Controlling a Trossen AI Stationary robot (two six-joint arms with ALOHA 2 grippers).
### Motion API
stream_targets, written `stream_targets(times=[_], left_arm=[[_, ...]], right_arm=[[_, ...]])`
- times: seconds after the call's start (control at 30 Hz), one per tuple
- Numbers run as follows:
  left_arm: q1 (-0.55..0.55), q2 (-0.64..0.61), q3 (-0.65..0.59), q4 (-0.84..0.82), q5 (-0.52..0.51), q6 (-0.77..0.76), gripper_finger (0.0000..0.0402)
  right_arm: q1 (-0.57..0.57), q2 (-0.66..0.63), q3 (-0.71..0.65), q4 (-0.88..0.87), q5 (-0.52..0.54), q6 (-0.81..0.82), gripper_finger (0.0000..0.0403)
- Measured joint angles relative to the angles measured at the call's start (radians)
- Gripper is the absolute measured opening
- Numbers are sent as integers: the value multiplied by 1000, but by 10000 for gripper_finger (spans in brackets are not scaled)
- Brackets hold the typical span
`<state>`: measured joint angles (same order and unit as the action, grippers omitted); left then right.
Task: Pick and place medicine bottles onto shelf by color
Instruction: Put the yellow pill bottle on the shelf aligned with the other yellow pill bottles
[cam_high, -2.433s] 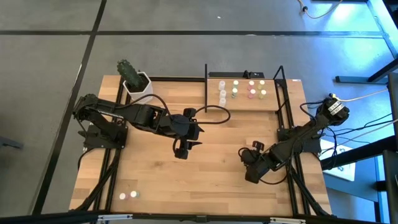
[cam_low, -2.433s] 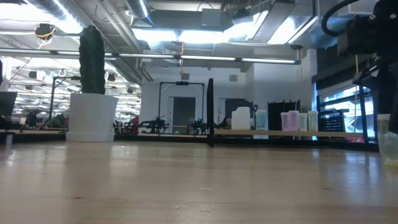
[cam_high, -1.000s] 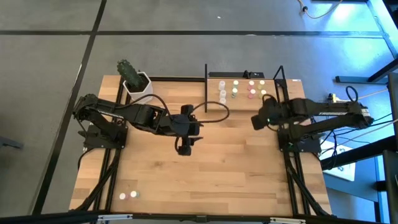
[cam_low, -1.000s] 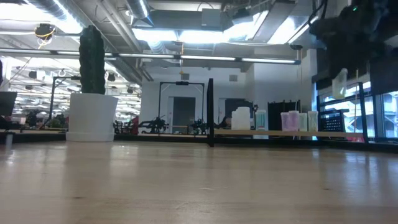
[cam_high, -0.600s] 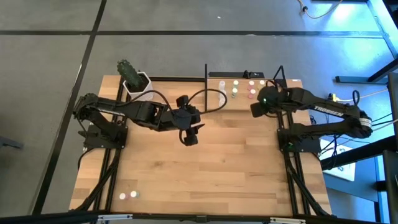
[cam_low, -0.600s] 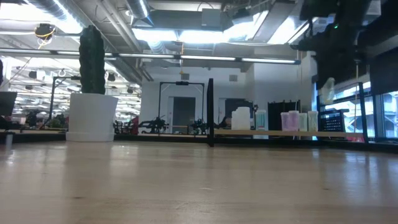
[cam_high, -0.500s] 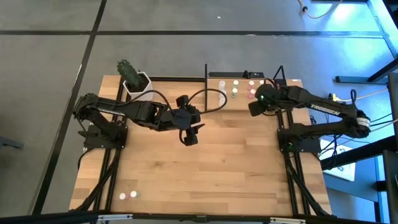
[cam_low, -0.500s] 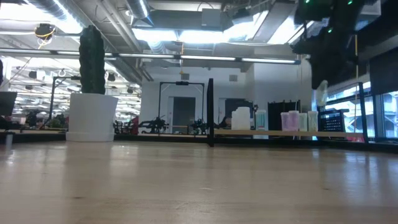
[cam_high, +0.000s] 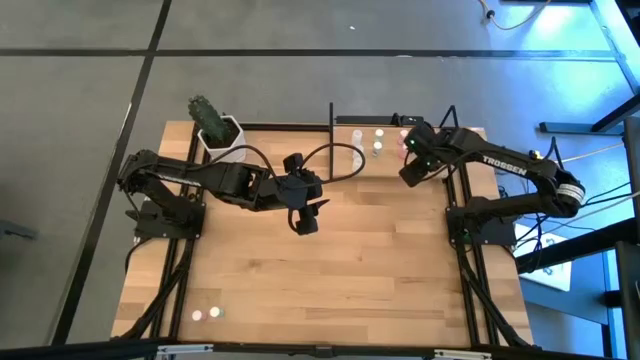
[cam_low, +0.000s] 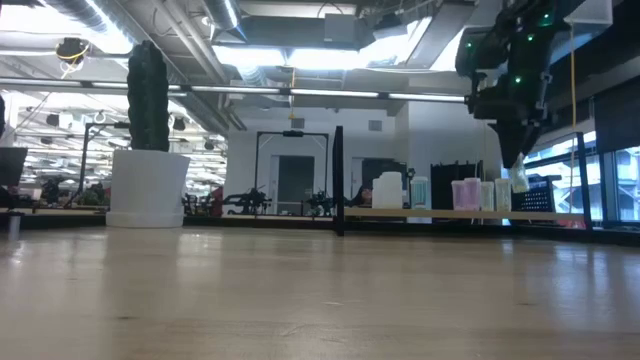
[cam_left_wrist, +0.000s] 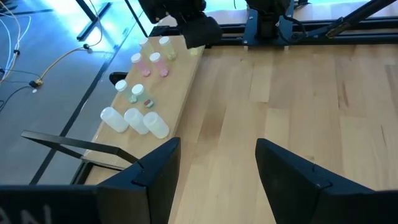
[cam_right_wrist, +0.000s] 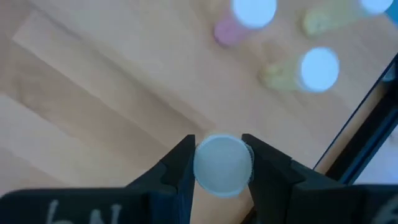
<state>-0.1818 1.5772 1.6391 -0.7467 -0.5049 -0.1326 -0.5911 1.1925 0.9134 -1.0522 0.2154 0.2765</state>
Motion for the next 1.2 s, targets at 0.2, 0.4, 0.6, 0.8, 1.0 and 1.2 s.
stream_targets(times=[0.2,0.4,0.6,0.8,1.0,1.2], left_arm=[[0,0,0,0,0,1,202],[13,0,0,0,-14,-36,202],[34,0,0,0,-16,-49,202],[31,0,0,0,-15,-49,202],[31,0,0,0,-15,-49,202],[31,0,0,0,-15,-49,202]], right_arm=[[-47,-1,-1,49,0,-27,123],[-62,-1,-17,53,-2,-74,123],[-62,-1,-52,58,-8,-81,123],[-62,-1,-60,69,-8,-77,123],[-61,-1,-60,86,-8,-103,123],[-61,-1,-60,88,-9,-99,123]])
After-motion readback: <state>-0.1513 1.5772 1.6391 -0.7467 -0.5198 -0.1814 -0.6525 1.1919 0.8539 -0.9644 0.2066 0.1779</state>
